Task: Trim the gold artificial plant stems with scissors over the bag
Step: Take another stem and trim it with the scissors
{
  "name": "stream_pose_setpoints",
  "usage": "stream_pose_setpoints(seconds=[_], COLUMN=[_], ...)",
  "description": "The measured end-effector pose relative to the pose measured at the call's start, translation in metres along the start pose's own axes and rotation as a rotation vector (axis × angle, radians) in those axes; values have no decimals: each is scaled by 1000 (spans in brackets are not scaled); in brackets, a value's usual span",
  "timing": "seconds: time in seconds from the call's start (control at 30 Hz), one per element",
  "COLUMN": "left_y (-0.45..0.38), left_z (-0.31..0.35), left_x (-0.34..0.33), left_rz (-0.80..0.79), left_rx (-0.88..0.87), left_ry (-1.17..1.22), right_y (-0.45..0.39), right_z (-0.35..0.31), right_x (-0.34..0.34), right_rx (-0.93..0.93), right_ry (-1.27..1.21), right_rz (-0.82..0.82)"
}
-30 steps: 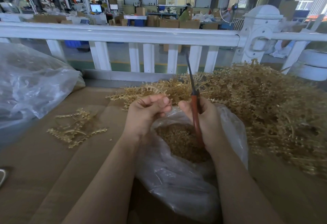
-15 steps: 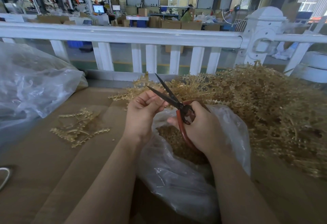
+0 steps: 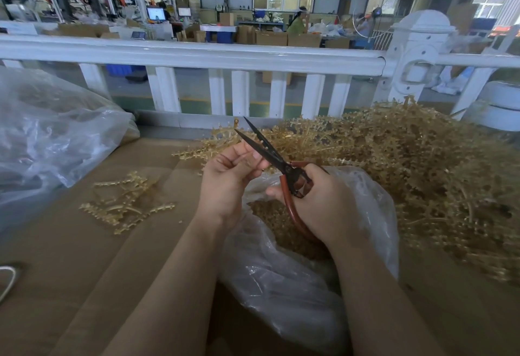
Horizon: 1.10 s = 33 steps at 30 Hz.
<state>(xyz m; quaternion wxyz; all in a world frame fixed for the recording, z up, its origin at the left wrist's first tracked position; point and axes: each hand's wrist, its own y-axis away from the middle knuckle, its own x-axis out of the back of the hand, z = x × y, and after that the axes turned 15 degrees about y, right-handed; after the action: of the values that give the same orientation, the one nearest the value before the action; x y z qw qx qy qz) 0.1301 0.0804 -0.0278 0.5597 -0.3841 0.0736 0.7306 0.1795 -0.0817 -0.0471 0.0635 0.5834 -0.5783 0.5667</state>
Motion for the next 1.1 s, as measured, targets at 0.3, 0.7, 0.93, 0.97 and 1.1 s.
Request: stream_pose_setpoints(seconds=[0.3,0.7,0.93,0.97,1.1], left_y=[0,-1,-2,-1,-1], left_z=[0,-1,0,1,3], left_x=[2,0,2,3,2], left_rz=[-22,27,0,-2,-7], left_rx=[-3,-86,-63,-61,-58], left_ry=[-20,-120,-117,-112,-87], right_y=[-1,-1,-1,-1,-2], right_z=[-1,-1,-1,-1,-3], right_x=[-1,0,-1,-1,-1], right_rx=[-11,-22,-25,-27,-36], right_ry=[-42,-35,-71,-77,-98], right_rz=[-49,-16,-50,-55,-59])
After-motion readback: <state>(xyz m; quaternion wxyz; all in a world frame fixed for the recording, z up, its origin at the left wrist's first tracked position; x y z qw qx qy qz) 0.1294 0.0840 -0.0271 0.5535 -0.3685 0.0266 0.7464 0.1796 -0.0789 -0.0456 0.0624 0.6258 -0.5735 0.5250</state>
